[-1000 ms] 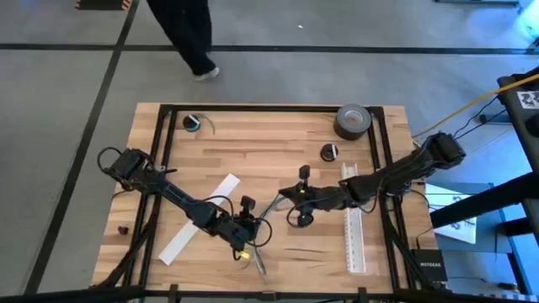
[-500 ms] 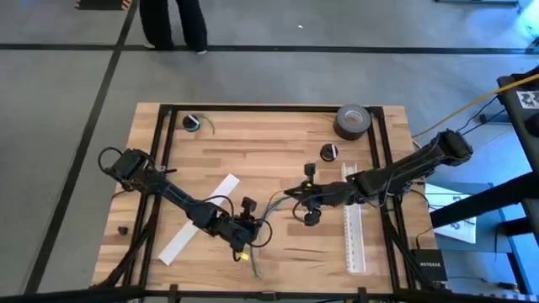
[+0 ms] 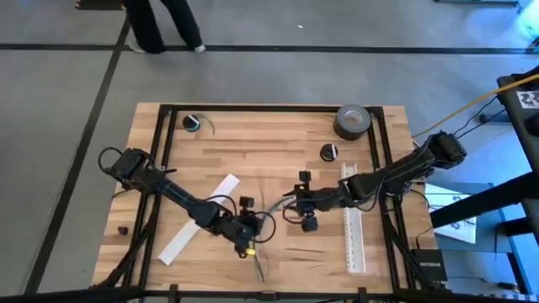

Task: Ziptie cables
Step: Wrap the cable wires using the black zip tie

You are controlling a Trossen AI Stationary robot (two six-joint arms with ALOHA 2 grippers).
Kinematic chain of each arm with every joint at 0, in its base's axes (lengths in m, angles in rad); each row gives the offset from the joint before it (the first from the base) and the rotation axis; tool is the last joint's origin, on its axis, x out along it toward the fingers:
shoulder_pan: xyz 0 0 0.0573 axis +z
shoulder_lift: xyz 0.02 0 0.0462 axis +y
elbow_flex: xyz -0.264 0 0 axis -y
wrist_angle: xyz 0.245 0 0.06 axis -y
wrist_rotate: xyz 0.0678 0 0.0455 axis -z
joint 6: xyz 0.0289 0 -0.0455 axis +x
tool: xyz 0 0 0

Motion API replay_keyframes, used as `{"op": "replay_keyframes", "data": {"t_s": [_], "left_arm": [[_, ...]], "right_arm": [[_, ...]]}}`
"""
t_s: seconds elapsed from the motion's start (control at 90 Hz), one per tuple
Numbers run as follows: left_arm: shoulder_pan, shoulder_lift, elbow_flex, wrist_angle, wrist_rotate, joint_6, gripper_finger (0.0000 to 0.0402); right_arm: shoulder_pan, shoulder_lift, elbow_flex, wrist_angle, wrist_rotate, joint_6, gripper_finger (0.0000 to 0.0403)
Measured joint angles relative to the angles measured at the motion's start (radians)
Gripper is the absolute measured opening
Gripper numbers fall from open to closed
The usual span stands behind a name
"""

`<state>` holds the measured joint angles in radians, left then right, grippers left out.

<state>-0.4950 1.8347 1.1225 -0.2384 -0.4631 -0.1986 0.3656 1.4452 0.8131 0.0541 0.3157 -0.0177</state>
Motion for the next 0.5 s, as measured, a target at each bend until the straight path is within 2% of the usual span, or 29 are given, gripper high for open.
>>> {"op": "replay_keyframes", "data": {"t_s": [0.133, 0.289, 0.367, 0.5], "left_arm": [[-0.001, -0.002, 0.025, -0.039, 0.028, -0.037, 0.0157], [-0.001, -0.002, 0.025, -0.045, 0.03, -0.04, 0.0177], [-0.003, -0.002, 0.025, -0.048, 0.05, -0.038, 0.0179], [-0.003, -0.002, 0.025, -0.06, 0.099, -0.068, 0.018]], "right_arm": [[0.0, 0.008, 0.0, 0.016, -0.051, 0.04, 0.0188], [0.001, 0.097, 0.0, 0.123, -0.203, 0.064, 0.0197], [0.002, 0.172, 0.0, 0.196, -0.23, 0.071, 0.0197], [0.0, 0.308, -0.001, 0.306, -0.201, 0.067, 0.0197]]}}
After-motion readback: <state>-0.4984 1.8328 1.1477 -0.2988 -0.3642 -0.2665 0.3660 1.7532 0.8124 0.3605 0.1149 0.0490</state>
